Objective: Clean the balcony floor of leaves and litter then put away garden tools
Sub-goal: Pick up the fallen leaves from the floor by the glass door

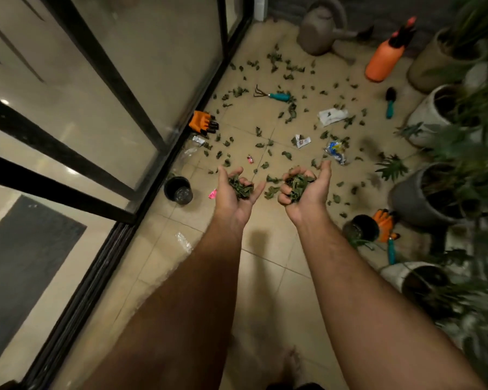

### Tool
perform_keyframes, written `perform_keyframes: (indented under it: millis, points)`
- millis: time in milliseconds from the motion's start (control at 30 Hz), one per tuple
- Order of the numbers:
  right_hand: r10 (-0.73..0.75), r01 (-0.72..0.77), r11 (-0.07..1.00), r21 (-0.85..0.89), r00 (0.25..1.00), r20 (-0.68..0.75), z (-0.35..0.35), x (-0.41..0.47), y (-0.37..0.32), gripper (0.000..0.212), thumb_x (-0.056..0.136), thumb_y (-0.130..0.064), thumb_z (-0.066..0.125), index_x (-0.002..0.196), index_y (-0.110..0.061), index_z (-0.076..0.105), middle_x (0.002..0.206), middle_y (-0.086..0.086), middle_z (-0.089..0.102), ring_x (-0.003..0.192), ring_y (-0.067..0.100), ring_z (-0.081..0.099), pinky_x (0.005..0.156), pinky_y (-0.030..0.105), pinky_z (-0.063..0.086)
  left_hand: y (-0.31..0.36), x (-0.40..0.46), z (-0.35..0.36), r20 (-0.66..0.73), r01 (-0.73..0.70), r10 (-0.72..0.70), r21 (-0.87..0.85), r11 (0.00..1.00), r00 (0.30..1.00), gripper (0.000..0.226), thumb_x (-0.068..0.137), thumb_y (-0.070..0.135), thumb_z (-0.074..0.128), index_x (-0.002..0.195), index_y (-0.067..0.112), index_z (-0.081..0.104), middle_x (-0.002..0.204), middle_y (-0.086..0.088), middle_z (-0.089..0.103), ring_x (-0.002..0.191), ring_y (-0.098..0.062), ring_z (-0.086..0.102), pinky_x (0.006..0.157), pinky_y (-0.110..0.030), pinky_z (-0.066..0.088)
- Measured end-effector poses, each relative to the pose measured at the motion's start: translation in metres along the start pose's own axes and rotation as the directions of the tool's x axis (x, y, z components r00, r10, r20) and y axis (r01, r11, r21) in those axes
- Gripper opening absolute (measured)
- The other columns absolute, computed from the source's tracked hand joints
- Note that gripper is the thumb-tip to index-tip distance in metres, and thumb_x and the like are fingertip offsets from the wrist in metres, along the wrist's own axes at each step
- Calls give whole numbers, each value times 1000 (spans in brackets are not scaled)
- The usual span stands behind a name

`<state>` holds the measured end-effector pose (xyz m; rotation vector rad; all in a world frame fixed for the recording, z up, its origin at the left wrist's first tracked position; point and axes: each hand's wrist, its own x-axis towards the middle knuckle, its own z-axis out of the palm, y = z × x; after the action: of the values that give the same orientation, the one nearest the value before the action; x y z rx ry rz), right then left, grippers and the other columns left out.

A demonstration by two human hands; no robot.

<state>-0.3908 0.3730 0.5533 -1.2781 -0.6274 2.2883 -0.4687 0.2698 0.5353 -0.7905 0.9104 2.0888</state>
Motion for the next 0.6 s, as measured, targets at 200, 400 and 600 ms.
perform_keyframes:
  millis: [200,400,600]
  points:
    - [-40,41,999,-18,999,31,40,-153,-101,85,80,-90,20,60,-15,54,64,7,49,45,17,37,47,17,20,20,-167,92,35,-51,51,-21,998,998,46,102,54,38,83,15,54,59,1,48,50,-11,46,56,-28,52]
    - [-79,82,997,-11,983,167,51,-244,-159,94,67,-99,11,55,-17,54,68,9,50,47,19,40,46,18,28,23,-279,122,108,-103,109,-53,993,988,50,100,55,32,68,19,46,57,1,44,43,-13,43,40,-19,31]
    - [-62,82,994,-73,968,244,55,-291,-172,85,85,-85,10,67,-14,53,65,9,50,47,17,39,47,18,28,30,-337,119,81,-149,157,-95,984,984,45,103,45,40,65,20,41,51,3,43,44,-12,51,36,-19,29]
